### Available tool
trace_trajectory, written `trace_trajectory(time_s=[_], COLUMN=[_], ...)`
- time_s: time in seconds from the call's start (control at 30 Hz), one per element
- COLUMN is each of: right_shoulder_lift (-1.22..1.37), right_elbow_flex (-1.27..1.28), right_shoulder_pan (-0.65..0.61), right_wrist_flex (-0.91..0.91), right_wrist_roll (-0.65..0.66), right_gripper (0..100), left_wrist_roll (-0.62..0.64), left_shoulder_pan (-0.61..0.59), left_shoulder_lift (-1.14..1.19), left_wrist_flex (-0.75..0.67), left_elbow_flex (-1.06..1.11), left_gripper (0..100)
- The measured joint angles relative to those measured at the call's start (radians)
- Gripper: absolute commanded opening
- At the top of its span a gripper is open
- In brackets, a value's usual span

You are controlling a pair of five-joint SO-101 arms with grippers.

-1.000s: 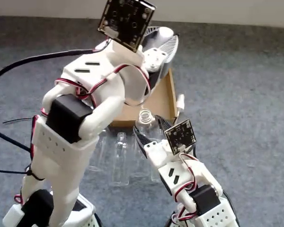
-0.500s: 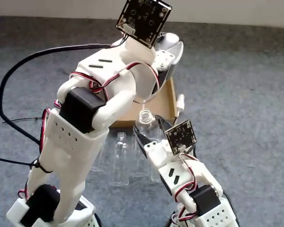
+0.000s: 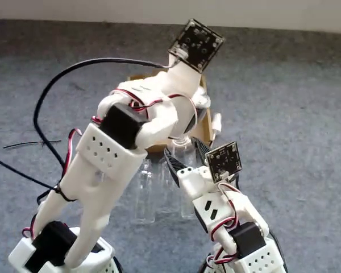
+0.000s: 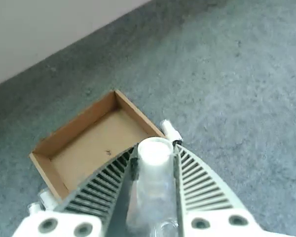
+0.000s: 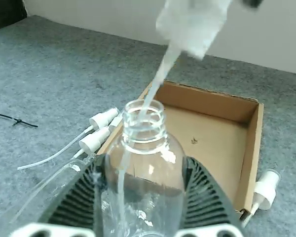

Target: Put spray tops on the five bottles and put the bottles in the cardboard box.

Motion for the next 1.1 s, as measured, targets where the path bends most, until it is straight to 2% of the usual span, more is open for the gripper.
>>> trace_trajectory(time_s=[0.07,0.23,0.5,0.7,0.83,1.1], right_shoulder_lift=[0.0,0.0,0.0,0.0,0.0,0.0], right_elbow_flex=[0.002,0.002,0.002,0.002,0.002,0.003], right_shoulder_pan=[0.002,0.002,0.003,0.003,0.003,0.003], right_wrist_flex=[0.0,0.0,-0.003,-0.003,-0.003,-0.003], right_wrist_roll=[0.0,-0.003,-0.003,-0.003,-0.003,-0.003], right_gripper=[0.4,0.4,0.4,0.4,0.4,0.4], left_wrist_roll=[0.002,0.003,0.0,-0.002,-0.003,-0.095], left_shoulder_pan=[0.0,0.0,-0.005,-0.041,-0.089,-0.101], left_shoulder_lift=[0.0,-0.005,-0.104,-0.157,-0.16,-0.161], left_wrist_flex=[-0.003,0.026,0.166,0.16,0.071,0.035], left_elbow_flex=[0.04,0.068,0.071,0.071,0.071,0.15], left_gripper=[4,16,16,16,16,16])
